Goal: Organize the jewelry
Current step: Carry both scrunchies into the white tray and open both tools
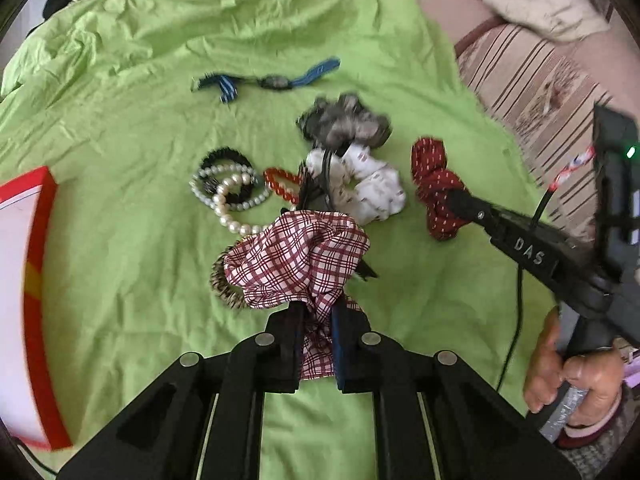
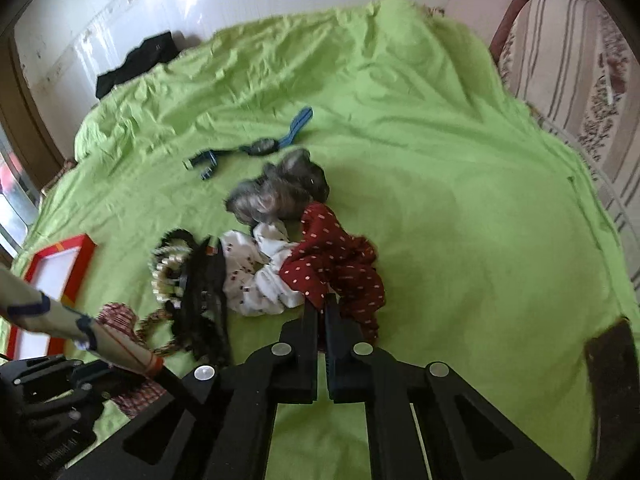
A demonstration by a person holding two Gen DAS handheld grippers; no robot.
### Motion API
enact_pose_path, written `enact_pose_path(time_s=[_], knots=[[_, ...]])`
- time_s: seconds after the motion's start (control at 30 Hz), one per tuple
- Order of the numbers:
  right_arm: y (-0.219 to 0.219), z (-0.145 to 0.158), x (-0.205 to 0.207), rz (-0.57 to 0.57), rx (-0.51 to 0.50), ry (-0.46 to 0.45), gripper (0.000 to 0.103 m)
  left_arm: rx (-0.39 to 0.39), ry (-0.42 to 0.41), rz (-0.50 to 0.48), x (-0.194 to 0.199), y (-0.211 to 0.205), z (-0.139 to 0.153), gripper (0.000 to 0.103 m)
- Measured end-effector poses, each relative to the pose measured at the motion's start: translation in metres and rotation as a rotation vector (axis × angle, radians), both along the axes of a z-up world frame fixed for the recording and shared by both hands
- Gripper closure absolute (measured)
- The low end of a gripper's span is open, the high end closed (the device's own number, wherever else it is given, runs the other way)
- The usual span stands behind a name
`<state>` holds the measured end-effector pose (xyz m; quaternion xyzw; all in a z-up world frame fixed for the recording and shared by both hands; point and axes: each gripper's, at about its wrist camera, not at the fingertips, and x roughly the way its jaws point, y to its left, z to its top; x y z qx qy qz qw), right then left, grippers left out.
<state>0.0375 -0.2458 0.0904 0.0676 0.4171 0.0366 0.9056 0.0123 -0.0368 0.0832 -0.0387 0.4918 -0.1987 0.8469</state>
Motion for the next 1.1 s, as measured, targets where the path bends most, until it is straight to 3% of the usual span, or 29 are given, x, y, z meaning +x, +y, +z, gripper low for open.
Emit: enact_pose_path(time_s=[0.17,0.3,0.53,0.83,1.1], knots=[[0.014,0.035,-0.033,0.024,0.009,-0.047,0.100,-0.066,-0.053,0.015,-0.033,0.038,0.043,0.092],[0.042,0.056,-0.054,0.078,0.002,-0.073,0.100,-0.109,-0.061,0.088,-0.052,0.094,0.066,0.092],[0.130,0.076,-0.073,0.245,0.004,-0.095,0.100,-0.016,-0.097,0.261,-0.060,0.200,0.084,0.092],[0.269,0.078,-0.037,0.444,0.022,-0.053,0.100,0.154,-0.092,0.440,-0.010,0.318,0.067,0.092],[0.359,0.041,0.033,0.494,-0.035,0.010,0.100,0.134,-0.014,0.530,0.060,0.387,0.027,0.091]])
